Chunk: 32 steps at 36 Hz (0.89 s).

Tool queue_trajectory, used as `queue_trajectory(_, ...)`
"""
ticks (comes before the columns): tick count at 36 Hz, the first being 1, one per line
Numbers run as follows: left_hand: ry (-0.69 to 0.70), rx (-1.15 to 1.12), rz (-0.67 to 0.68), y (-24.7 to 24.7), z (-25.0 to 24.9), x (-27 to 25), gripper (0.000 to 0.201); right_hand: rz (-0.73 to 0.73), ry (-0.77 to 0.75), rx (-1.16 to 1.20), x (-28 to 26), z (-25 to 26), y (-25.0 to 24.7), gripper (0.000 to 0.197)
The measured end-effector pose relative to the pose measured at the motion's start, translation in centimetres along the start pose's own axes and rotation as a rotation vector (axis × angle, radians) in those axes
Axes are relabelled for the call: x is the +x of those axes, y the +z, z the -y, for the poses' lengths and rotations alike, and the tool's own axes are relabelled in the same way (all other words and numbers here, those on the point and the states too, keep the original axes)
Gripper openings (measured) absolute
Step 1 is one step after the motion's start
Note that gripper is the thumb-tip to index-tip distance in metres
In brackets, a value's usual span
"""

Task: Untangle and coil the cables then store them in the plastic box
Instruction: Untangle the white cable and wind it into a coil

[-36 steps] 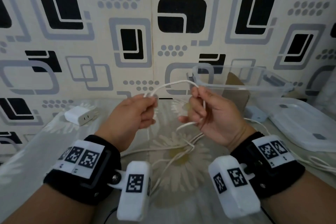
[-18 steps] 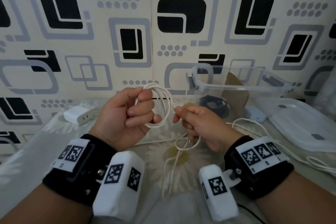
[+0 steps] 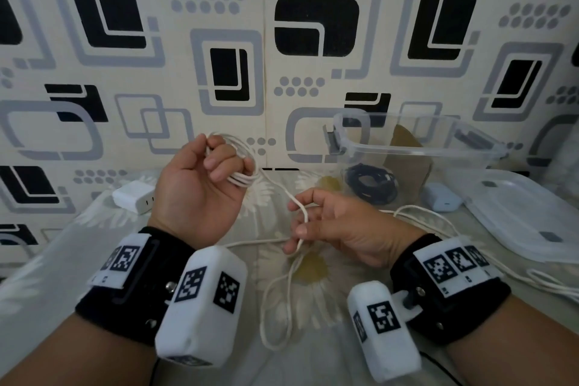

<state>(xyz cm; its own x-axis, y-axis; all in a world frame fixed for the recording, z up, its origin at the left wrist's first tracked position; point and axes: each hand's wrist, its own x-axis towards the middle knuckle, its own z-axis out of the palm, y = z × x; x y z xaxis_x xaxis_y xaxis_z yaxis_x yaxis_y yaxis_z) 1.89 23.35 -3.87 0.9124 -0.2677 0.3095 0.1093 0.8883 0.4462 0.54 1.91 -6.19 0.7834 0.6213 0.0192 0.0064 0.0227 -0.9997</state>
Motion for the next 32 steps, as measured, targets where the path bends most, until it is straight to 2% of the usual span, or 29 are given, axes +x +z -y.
queue_trajectory(5,0.118,0.075,-0.089,0.8,0.0,-0.2,0.010,0.027,-0.003,-0.217,0.1,0.0,0.5,0.055)
queue_trajectory(10,0.164,0.195,-0.080,1.2,0.3,-0.4,0.020,0.049,-0.069,-0.472,0.2,0.5,1.2,0.060)
queue_trajectory(13,0.154,0.352,-0.057,1.6,0.7,-0.5,0.023,0.009,-0.109,-0.542,0.1,0.6,1.7,0.053)
queue_trajectory(17,0.137,0.593,-0.103,2.1,1.7,-0.5,0.023,-0.104,-0.172,-0.610,0.1,0.8,1.7,0.034)
queue_trajectory(22,0.100,0.839,-0.059,2.0,2.6,-0.6,0.023,-0.120,-0.221,-0.714,-0.1,1.1,1.9,0.035)
queue_trajectory(29,0.102,0.957,-0.044,1.7,3.0,-0.5,0.036,-0.039,-0.141,-0.766,-0.4,1.4,2.0,0.039)
queue_trajectory(32,0.100,0.943,-0.002,1.7,3.1,-0.6,0.026,-0.040,-0.165,-0.757,-0.4,1.4,2.0,0.039)
